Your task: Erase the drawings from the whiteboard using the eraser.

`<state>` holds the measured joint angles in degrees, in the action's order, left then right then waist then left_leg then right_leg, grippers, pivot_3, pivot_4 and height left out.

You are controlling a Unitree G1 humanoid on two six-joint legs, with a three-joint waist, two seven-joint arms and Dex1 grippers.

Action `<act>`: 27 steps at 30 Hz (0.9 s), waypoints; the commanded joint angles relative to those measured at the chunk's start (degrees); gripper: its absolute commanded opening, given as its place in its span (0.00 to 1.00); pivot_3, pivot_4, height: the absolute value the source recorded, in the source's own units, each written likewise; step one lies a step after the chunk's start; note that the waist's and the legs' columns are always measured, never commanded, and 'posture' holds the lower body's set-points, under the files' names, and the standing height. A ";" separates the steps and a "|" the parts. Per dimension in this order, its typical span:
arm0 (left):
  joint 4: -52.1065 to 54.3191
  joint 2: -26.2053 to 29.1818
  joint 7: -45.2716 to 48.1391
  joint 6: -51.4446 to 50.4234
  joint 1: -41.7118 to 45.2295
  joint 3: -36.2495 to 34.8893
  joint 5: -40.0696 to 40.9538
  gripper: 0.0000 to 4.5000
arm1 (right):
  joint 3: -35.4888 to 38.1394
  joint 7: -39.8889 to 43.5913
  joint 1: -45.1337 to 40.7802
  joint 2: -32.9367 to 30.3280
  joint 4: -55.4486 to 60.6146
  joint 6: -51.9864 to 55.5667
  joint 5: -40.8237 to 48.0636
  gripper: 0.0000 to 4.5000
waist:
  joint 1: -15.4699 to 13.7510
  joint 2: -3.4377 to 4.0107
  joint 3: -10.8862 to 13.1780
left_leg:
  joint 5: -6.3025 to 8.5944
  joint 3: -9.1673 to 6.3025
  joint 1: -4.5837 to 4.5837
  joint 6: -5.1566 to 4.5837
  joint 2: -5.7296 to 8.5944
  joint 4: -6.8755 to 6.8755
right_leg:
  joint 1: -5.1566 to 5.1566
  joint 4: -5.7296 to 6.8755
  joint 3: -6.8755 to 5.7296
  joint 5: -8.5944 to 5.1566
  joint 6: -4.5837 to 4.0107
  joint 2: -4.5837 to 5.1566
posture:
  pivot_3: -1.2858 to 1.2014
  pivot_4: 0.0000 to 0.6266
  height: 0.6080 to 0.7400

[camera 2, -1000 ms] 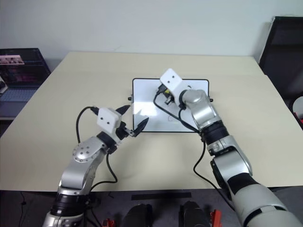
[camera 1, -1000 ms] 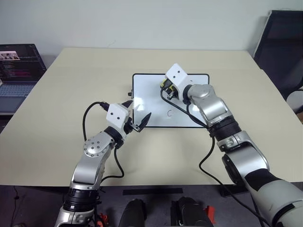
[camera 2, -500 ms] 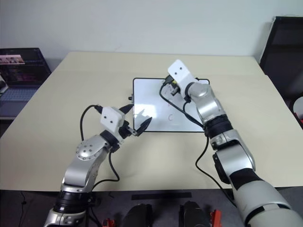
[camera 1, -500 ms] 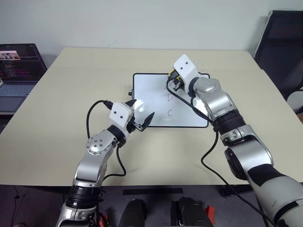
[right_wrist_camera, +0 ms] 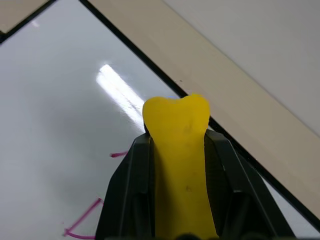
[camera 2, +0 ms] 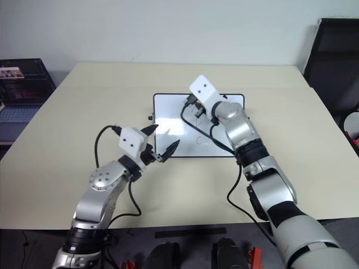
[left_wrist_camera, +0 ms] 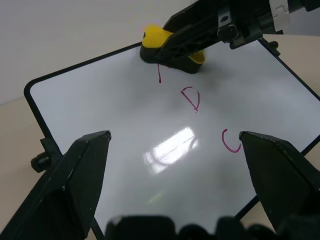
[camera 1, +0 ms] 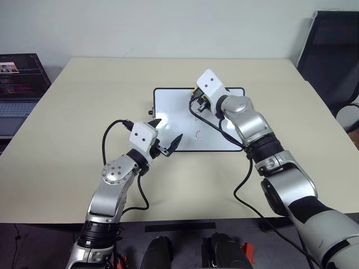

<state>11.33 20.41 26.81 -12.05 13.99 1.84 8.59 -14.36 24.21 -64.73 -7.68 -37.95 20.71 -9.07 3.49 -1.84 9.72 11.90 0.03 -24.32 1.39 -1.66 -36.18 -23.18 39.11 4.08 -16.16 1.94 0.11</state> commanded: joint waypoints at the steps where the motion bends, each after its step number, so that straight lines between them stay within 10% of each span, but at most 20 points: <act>1: 1.86 0.27 -0.39 1.79 -0.19 -1.15 -0.16 1.00 | -0.28 0.28 -1.91 1.57 -1.44 -0.84 -0.35 0.24 | -0.07 0.00 0.00 | 0.00 0.00 0.00 0.00 0.00 0.00 | 0.00 0.00 0.00 0.00 0.00 0.00 | 0.52 0.24 1.00; 27: -1.06 0.23 0.36 4.05 0.38 -1.04 -0.19 1.00 | 0.03 3.64 0.86 -11.15 -4.40 -5.38 -3.12 0.24 | -1.72 -0.04 -0.03 | -0.04 0.05 0.01 -0.05 0.06 -0.13 | 0.11 -0.03 -0.06 0.01 0.01 0.02 | 0.52 0.24 1.00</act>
<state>9.10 20.43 27.01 -9.41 13.34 1.73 8.12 -14.72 28.16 -65.31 -17.63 -41.75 14.06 -10.93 1.77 -1.89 9.69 11.86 0.09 -24.31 1.33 -1.60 -36.31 -23.07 39.08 4.02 -16.14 1.96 0.13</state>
